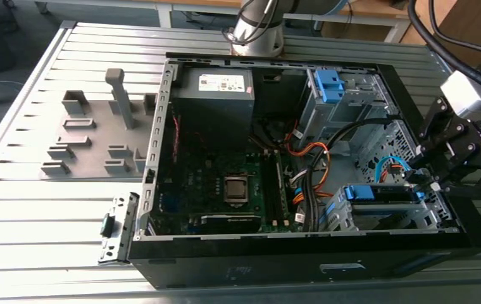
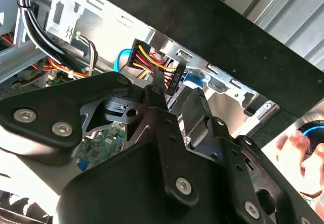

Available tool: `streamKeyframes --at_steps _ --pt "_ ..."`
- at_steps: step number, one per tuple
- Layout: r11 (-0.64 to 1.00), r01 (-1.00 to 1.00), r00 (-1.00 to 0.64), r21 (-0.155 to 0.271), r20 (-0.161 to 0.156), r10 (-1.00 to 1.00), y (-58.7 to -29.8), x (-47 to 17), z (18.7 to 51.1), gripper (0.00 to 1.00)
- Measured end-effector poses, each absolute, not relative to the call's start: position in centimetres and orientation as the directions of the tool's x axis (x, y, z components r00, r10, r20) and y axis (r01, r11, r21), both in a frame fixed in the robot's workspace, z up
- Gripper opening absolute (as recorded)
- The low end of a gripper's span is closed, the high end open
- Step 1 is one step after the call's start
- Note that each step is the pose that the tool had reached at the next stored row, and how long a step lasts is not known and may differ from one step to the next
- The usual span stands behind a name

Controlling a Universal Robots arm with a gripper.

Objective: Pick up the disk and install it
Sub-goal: 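Insert the first disk wire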

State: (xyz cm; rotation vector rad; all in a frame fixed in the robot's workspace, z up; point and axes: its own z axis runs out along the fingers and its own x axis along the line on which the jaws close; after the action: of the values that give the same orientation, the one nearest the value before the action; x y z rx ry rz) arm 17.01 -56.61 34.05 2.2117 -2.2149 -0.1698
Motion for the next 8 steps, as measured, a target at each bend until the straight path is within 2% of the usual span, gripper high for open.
streamKeyframes --at_steps 2,3,4,6,8 --pt "-0.001 -0.997 -0.004 0.081 -0.072 -0.997 -56.61 17.01 34.05 0.40" --pt "-0.002 -0.997 -0.004 0.081 -0.072 -0.997 -56.61 17.01 34.05 0.34" --pt "-0.002 -0.997 -0.004 0.081 -0.071 -0.997 -56.61 17.01 34.04 0.34" --pt "-0.002 -0.997 -0.004 0.081 -0.072 -0.997 -56.61 17.01 34.04 0.22" --pt "-0.001 -0.997 -0.004 0.081 -0.072 -0.997 -56.61 17.01 34.03 0.22"
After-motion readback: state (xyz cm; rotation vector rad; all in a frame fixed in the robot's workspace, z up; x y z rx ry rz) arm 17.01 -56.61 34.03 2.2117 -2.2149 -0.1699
